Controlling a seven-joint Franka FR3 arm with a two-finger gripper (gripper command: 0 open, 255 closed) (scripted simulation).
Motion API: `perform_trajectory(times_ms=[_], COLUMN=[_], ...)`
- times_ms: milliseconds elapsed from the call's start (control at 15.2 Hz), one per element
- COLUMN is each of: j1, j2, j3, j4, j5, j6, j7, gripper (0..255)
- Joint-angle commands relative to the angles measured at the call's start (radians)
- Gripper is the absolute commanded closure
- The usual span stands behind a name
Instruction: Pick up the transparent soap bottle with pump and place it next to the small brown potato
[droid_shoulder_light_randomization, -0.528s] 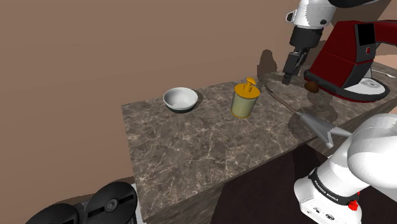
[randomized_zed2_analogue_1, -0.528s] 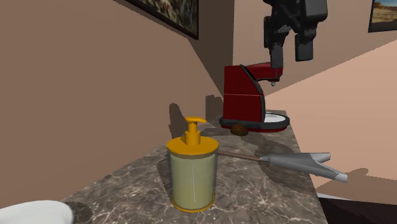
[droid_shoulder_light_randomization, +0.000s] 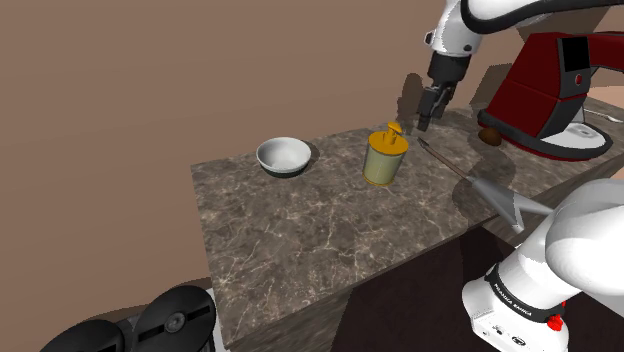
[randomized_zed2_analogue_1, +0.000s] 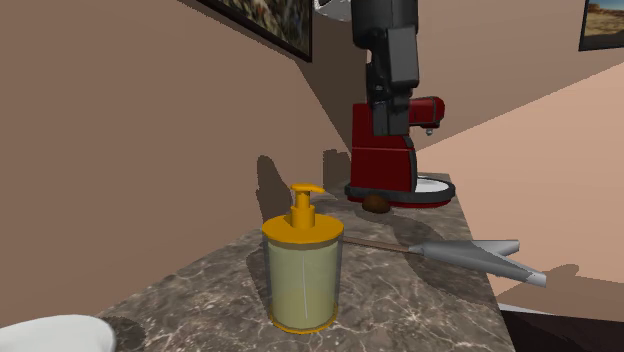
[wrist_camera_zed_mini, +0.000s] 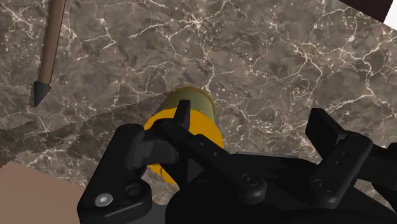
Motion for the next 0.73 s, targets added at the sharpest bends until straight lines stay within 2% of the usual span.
perform_trajectory(times_ms=[0, 528, 660], j1=[-0.004, -0.012, -0.013], j2=[0.07, 0.364, 0.4], j3=[-0.016, -0.073, -0.079], j4=[0.023, 0.166, 0.176], j5=[-0.003, 0.021, 0.028], j6=[0.057, 0.241, 0.27], j7=[-0.011, -0.064, -0.071], gripper=[0, 0, 0])
